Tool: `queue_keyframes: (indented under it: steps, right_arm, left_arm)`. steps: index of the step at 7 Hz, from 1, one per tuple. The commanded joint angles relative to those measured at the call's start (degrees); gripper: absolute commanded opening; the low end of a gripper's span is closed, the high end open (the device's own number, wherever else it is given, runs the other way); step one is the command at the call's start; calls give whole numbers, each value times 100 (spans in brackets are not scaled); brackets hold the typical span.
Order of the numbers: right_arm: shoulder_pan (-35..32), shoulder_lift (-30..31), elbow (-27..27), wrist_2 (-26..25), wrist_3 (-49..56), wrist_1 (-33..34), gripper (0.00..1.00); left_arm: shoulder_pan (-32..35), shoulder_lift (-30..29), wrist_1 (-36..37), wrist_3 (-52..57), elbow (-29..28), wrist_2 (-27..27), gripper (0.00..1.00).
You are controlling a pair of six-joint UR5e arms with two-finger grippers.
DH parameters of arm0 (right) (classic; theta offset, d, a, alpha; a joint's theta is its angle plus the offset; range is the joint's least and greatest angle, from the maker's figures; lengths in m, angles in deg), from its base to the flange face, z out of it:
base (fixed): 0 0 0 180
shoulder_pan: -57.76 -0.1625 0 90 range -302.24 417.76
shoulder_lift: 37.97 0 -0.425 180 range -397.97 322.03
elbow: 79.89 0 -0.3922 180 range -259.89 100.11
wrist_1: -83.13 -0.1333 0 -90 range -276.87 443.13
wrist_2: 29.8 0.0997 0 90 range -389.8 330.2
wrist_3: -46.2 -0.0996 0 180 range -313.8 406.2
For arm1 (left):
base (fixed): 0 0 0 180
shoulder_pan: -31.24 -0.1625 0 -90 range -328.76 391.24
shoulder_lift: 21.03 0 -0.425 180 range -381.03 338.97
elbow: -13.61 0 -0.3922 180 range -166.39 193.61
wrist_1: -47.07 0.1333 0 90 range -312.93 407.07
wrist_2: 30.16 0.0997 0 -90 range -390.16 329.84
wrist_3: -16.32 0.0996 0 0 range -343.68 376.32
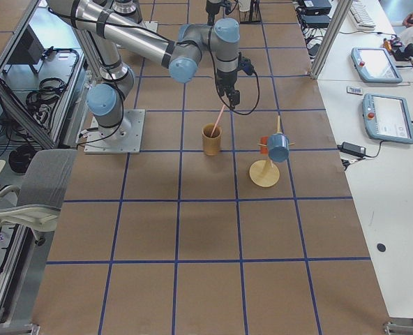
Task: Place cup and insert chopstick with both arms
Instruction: 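Lower left gripper onto the blue cup while right gripper reaches for pink stick, then carry blue cup to table center with left gripper while right grasps pink stick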
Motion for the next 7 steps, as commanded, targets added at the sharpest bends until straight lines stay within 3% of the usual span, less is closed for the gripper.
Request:
queue_keyframes:
  steps: [1, 2, 4, 5, 6, 7]
  right_arm:
    - [374, -33, 274, 294, 274, 82, 93]
    - [384, -24, 267, 295, 283, 64, 90]
    - [384, 2, 267, 278, 283, 20, 68]
    - [384, 2, 258, 278, 274, 20, 52]
    - [384, 11, 249, 199, 283, 20, 44]
    - [384, 20, 232, 190, 292, 20, 43]
  left_arm:
    - [8, -56, 24, 24, -39, 1, 0]
    - [8, -56, 33, 33, -170, 131, 0]
    - [104, -82, -37, -446, -521, 186, 0]
    - [375, -117, -238, -746, -888, 159, 0]
    - [795, -274, -605, -1393, -1466, 124, 0]
    - [1095, -563, -696, -2052, -1959, -172, 0]
